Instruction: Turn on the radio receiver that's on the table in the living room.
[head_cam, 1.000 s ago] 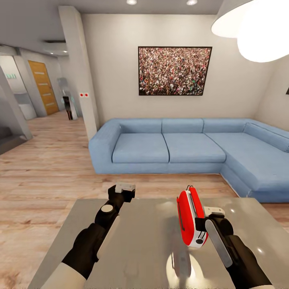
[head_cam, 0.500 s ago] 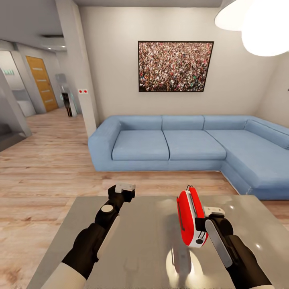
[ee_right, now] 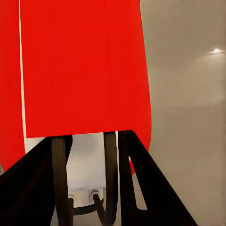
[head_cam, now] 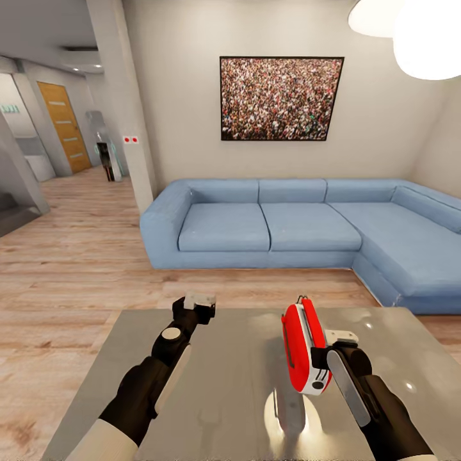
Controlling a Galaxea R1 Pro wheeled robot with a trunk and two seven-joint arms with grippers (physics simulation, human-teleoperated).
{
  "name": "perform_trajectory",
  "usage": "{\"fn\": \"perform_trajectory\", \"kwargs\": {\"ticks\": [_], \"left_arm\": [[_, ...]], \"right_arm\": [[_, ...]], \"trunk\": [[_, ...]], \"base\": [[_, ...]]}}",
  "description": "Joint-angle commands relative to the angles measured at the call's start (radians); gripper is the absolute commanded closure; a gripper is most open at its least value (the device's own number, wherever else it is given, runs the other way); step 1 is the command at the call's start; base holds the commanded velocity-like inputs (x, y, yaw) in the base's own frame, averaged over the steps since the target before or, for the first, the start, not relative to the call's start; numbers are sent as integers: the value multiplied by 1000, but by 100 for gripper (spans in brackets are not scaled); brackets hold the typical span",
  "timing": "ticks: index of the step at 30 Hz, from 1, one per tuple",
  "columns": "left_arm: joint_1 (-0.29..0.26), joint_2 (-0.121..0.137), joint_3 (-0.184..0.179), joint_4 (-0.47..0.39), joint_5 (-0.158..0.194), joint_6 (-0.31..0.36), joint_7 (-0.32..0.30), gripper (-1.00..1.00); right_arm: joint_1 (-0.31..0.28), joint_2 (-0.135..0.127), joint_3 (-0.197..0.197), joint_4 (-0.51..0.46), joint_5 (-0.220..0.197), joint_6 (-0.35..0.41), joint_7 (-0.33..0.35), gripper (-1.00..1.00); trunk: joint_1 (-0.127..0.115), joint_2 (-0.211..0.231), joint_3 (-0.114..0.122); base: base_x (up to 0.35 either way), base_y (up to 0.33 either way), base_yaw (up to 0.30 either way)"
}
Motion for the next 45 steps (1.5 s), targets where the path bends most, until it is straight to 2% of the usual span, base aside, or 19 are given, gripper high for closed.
{"fn": "perform_trajectory", "kwargs": {"ticks": [1, 20, 32, 39, 45], "left_arm": [[0, 0, 0, 0, 0, 0, 0, -100], [0, 0, 0, 0, 0, 0, 0, -100], [0, 0, 0, 6, 0, 0, 0, -100], [0, 0, 0, 12, 0, 0, 0, -100], [0, 0, 0, 16, 0, 0, 0, -100]], "right_arm": [[0, 0, 0, 0, 5, 0, 1, 100], [0, 0, 0, 0, 5, 0, 1, 100], [0, -4, -3, 24, 5, -2, 1, 100], [0, -3, -5, 103, 5, -6, 4, 100], [0, -3, -5, 118, 5, -8, 5, 100]], "trunk": [[0, 0, -2], [0, 0, -29], [0, 0, -31], [0, 0, -31], [0, 0, -31]], "base": [[0, 0, 0], [0, 0, 0], [0, 0, 0], [0, 0, 0], [0, 0, 0]]}}
